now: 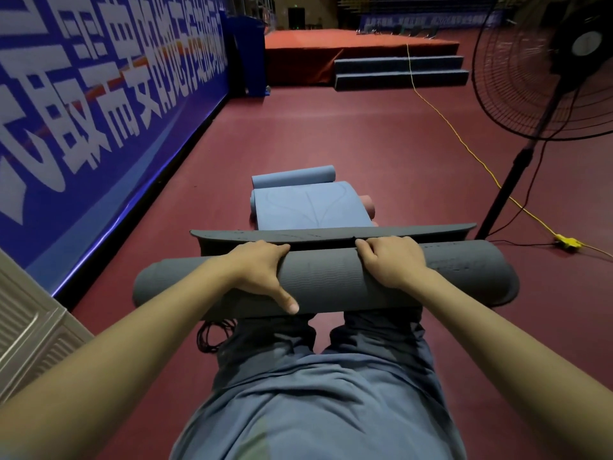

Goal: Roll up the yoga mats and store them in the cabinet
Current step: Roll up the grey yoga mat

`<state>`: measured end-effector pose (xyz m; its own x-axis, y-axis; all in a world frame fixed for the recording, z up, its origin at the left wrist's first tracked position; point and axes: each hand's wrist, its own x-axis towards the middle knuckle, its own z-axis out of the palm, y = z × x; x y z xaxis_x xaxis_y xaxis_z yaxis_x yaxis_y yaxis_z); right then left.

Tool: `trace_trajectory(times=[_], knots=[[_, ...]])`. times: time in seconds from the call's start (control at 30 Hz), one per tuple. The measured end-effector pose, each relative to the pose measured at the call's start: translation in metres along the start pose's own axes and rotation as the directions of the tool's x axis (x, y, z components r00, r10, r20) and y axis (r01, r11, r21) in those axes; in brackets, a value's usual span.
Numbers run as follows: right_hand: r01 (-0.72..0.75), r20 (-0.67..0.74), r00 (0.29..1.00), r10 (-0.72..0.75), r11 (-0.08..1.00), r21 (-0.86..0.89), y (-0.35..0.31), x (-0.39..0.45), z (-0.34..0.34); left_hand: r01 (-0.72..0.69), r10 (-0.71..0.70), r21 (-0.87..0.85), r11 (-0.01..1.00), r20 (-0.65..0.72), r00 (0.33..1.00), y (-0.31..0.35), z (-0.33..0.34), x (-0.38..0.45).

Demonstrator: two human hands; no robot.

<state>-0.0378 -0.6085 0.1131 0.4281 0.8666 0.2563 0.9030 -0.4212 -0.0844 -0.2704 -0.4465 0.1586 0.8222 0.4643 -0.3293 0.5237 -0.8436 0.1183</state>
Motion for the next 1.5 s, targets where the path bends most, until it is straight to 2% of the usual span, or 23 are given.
trace_trajectory(times=[0.1,0.23,0.37,0.5,0.57,0.67,0.77,0.83,0.9,1.07,1.2,1.37,1.5], knots=[[-0.052,0.088,0.995,0.049,0.998,0.027,0.000,0.012,-0.004,0.032,-0.033,0.048,0.998,0.012,0.999,-0.001,0.003,0.011],[-0.053,0.112,0.993,0.050,0.998,0.023,0.002,0.016,-0.004,0.023,-0.024,0.027,0.999,0.050,0.998,-0.004,0.001,0.017],[-0.041,0.106,0.994,0.039,0.999,0.018,0.004,0.011,-0.005,-0.028,0.032,0.129,0.991,-0.031,0.999,0.003,-0.002,0.011],[-0.059,0.154,0.987,0.054,0.998,0.028,0.007,0.008,-0.006,-0.063,0.072,0.142,0.988,-0.058,0.996,0.006,-0.003,0.005],[-0.058,0.262,0.964,0.049,0.998,0.028,0.008,0.008,-0.012,-0.055,0.057,0.109,0.992,-0.015,0.998,0.009,-0.007,0.001],[-0.064,0.476,0.878,0.037,0.997,0.039,0.010,0.007,-0.022,-0.037,0.037,-0.002,0.999,0.125,0.991,0.012,-0.013,-0.003],[-0.107,0.573,0.819,0.024,0.988,0.111,0.012,0.004,-0.022,0.001,0.044,-0.157,0.988,0.284,0.958,0.013,-0.010,-0.006],[-0.094,0.553,0.833,0.007,0.987,0.128,0.012,0.001,-0.020,0.001,0.059,-0.201,0.980,0.291,0.955,0.011,-0.005,-0.007],[-0.077,0.509,0.861,0.000,0.989,0.130,0.011,-0.004,-0.022,-0.011,0.070,-0.241,0.970,0.239,0.969,0.006,-0.001,-0.006],[-0.009,0.263,0.963,-0.051,0.975,0.221,0.009,-0.015,-0.027,-0.085,0.128,-0.344,0.935,0.105,0.986,-0.006,-0.001,-0.001],[0.040,0.153,0.986,-0.072,0.978,0.202,0.005,-0.027,-0.028,-0.132,0.156,-0.377,0.917,0.034,0.987,-0.012,-0.001,0.001],[0.153,-0.069,0.987,-0.146,0.983,0.103,0.007,-0.042,-0.015,-0.150,0.127,-0.447,0.882,-0.083,0.989,-0.023,0.000,0.007],[0.110,-0.119,0.987,-0.103,0.993,0.052,0.004,-0.043,-0.006,-0.132,0.067,-0.485,0.864,-0.150,0.986,-0.032,0.001,0.014]])
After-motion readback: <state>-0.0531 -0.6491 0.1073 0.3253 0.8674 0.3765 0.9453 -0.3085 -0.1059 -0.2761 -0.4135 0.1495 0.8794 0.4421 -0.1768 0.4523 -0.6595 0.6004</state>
